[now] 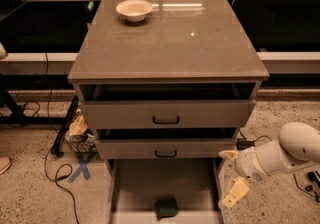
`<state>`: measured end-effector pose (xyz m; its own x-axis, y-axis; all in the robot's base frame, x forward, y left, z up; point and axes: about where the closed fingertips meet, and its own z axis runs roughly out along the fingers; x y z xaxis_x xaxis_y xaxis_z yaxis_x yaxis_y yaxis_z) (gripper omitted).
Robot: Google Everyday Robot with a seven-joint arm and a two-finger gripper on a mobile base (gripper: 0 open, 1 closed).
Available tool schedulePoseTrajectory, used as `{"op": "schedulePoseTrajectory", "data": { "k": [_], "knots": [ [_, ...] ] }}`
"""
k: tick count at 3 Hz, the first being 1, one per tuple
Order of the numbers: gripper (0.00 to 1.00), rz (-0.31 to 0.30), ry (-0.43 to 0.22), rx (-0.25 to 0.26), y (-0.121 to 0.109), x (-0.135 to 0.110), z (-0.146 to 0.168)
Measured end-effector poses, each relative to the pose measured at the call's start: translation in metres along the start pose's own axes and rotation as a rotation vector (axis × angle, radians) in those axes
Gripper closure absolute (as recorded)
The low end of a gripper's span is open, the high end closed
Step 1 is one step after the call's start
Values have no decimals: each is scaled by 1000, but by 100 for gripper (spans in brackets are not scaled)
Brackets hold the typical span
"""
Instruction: Pick sponge from bottom drawer and place on counter
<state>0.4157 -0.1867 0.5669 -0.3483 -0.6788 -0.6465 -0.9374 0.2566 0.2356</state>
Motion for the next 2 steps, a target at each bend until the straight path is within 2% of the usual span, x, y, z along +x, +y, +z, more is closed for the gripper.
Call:
{"op": "schedulePoseTrajectory", "data": {
  "k": [1,2],
  "knots": [
    [0,5,-5,-15,-3,10,12],
    [0,-36,-21,6,-20,43,53]
  ]
}}
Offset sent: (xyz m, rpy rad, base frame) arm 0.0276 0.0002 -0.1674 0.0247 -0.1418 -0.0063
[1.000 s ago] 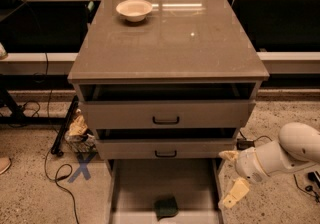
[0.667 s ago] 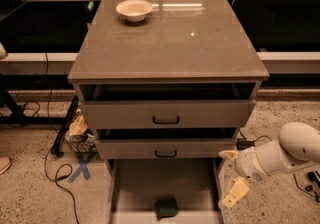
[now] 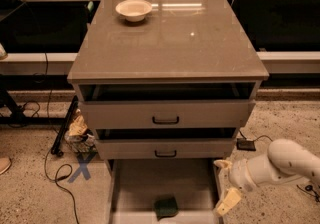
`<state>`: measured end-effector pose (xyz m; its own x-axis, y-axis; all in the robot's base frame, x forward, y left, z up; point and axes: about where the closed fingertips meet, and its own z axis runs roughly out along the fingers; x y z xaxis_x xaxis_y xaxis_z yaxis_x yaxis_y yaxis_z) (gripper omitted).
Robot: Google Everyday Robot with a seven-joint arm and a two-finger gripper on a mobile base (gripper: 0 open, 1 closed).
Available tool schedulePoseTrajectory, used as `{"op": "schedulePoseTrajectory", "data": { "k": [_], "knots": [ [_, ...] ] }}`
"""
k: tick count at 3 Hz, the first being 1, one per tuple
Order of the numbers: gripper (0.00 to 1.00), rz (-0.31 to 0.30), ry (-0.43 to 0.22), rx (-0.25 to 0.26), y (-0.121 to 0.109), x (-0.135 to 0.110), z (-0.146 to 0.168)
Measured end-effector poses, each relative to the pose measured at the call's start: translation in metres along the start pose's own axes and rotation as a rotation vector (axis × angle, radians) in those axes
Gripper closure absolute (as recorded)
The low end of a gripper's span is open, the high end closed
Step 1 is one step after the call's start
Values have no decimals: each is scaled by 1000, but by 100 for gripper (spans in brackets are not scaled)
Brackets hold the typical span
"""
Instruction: Pick sponge from bottom drawer and place on counter
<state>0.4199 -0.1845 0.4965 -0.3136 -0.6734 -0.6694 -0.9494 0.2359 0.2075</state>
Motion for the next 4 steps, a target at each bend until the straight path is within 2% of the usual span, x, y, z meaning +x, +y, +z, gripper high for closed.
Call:
{"op": "schedulePoseTrajectory", "data": {
  "k": [1,2,3,4],
  "knots": [
    [0,-54,-63,48,-30,33,51],
    [0,-83,-125,46,-50,59,107],
    [0,-61,-142,21,-43,69,126],
    [0,-61,-142,21,-43,69,127]
  ]
}}
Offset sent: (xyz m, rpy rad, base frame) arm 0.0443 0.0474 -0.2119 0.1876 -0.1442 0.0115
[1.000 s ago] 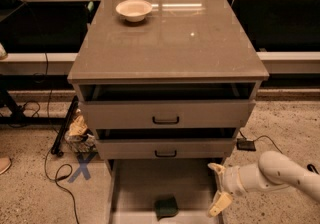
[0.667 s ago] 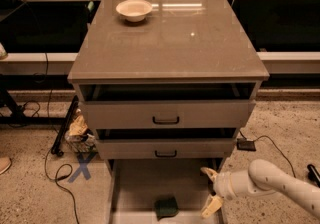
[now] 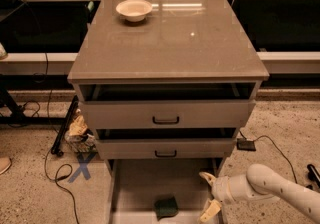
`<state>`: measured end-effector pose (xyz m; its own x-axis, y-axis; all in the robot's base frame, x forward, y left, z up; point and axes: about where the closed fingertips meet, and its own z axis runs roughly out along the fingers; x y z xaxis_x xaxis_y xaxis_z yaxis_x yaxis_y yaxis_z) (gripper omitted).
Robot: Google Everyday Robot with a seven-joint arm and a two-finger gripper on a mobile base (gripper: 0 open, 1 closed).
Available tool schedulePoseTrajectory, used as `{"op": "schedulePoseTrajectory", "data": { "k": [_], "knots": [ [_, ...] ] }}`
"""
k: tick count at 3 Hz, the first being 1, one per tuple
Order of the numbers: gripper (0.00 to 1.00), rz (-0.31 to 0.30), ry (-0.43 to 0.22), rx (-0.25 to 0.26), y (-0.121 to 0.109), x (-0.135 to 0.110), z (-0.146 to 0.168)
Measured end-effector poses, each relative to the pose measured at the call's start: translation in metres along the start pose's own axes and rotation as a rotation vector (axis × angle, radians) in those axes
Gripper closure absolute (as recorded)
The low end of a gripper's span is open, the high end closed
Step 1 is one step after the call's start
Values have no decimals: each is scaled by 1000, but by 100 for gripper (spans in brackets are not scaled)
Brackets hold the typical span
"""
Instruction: Pick sponge from bottom drawer and place on counter
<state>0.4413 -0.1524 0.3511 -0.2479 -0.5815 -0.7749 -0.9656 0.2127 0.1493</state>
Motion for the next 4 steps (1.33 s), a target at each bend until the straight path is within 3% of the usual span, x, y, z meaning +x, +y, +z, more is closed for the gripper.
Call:
{"op": "schedulePoseTrajectory", "data": {
  "k": [1,3,4],
  "knots": [
    [0,-28,31,8,-10,3,28],
    [0,-51,-32,84,-42,14,102],
    [0,-42,-45,90,-51,27,133]
  ]
}}
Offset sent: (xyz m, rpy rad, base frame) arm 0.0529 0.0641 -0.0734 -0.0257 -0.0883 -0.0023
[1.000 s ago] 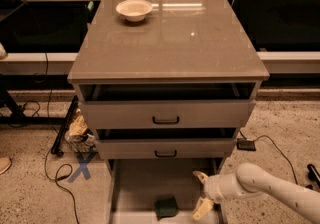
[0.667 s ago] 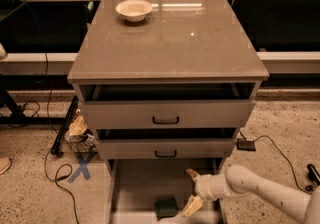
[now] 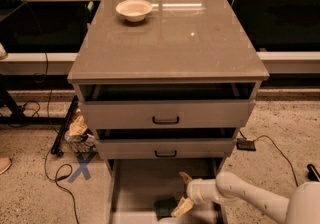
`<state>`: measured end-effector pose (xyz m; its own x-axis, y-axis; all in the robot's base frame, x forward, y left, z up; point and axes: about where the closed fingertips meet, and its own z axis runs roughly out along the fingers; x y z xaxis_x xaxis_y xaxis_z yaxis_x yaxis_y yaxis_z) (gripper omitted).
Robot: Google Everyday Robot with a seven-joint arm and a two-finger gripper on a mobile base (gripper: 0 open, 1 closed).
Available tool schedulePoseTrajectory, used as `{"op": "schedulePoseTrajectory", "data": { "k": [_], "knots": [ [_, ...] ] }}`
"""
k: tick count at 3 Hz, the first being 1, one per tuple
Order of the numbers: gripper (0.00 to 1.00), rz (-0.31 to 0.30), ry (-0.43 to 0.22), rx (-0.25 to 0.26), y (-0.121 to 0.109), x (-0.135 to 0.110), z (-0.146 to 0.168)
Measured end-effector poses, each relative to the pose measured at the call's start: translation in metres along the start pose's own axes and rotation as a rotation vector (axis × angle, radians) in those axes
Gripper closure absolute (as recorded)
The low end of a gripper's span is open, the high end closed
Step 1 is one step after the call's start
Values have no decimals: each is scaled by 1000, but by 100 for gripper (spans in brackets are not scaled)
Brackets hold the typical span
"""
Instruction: Pick sponge from bottom drawer and place on counter
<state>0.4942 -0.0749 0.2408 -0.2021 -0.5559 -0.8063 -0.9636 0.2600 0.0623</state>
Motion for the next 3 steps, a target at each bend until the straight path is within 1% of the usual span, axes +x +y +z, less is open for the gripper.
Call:
{"op": "schedulePoseTrajectory", "data": {
  "k": [1,2,3],
  "knots": [
    [0,10,-10,1,-5,11,24],
    [0,5,0,15,-9,22,49],
    [0,-7,25,32,-12,31,61]
  ]
}}
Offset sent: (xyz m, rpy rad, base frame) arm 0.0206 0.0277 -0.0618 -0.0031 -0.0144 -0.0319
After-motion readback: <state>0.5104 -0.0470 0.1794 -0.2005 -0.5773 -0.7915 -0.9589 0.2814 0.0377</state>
